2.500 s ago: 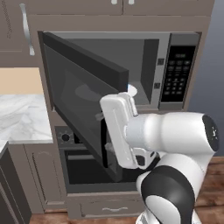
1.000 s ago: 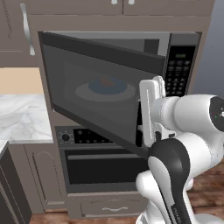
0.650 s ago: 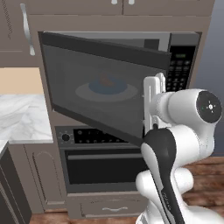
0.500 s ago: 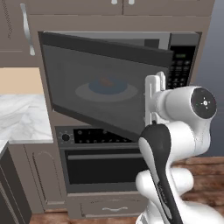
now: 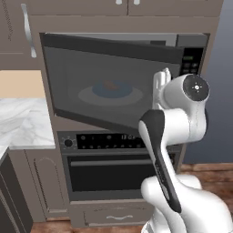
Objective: Pick the sweet potato from the counter and place it in the microwave. Then turn on the microwave.
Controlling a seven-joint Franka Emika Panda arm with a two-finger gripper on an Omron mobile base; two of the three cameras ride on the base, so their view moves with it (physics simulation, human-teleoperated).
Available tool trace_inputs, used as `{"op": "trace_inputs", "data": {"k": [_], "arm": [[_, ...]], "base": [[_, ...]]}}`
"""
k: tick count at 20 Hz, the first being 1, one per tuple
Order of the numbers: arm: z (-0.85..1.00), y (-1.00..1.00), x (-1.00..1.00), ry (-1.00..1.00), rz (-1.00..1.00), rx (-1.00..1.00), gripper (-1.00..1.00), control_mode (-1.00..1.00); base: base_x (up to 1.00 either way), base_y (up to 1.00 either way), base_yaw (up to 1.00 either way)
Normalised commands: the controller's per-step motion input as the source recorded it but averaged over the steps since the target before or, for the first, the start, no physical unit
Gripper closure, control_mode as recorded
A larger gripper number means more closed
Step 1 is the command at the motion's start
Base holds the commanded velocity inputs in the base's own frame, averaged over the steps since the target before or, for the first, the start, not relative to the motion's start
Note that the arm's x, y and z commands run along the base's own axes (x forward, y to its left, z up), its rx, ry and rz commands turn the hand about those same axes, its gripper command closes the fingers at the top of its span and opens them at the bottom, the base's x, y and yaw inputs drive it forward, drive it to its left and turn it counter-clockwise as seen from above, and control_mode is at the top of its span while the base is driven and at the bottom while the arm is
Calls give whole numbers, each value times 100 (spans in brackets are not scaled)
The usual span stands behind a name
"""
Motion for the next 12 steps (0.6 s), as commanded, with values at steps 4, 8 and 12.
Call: {"op": "trace_inputs", "data": {"k": [4,8,12], "arm": [[-4,-27,53,10,-9,0,-100,-100],[-5,-26,55,8,-9,0,-100,-100],[-8,-21,59,2,-10,0,-100,-100]], "base": [[0,0,0],[0,0,0],[0,0,0]]}}
